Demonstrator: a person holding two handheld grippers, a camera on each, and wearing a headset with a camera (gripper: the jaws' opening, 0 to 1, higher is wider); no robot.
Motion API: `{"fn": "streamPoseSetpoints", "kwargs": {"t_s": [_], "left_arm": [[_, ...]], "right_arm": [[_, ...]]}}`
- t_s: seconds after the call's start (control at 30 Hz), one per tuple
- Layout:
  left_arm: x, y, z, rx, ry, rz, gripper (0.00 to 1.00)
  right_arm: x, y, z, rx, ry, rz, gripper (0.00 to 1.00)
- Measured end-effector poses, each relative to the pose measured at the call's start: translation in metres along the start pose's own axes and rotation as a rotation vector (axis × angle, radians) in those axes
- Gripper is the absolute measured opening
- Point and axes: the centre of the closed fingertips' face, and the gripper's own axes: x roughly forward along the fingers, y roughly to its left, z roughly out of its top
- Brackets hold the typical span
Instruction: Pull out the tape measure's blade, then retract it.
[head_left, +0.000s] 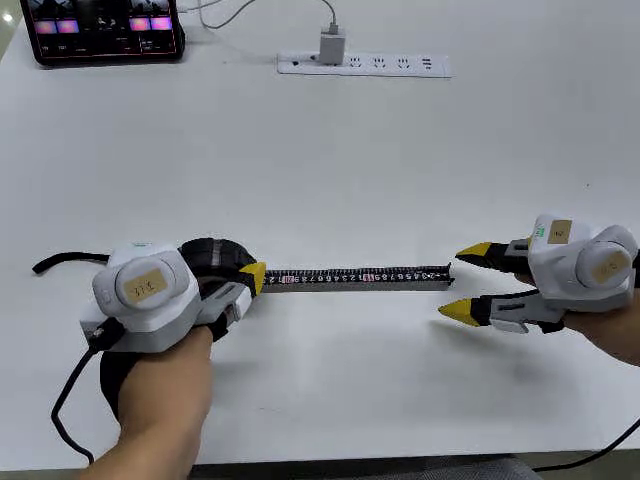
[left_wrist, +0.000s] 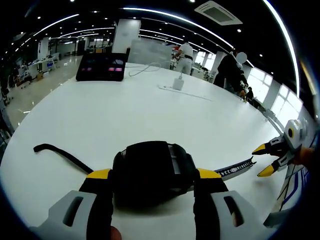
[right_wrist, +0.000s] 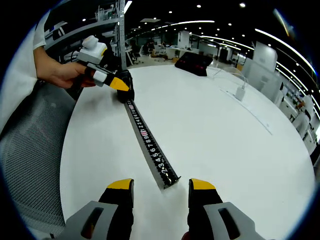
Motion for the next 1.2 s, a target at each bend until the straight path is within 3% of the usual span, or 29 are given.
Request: {"fn": "streamPoseSetpoints", "kwargs": {"t_s": [0.73,1.2], "left_arm": [[0.0,0.0,0.0,0.001,-0.004,-0.004,0.61],[0.001,0.0,-0.001,-0.002,-0.003,-0.005,0.61]], "right_arm": [[0.014,-0.008,-0.007,-0.172,0.136,0.122,0.23],[0.016,-0.006,-0.008,-0.214,0.161,0.18,0.14]]}}
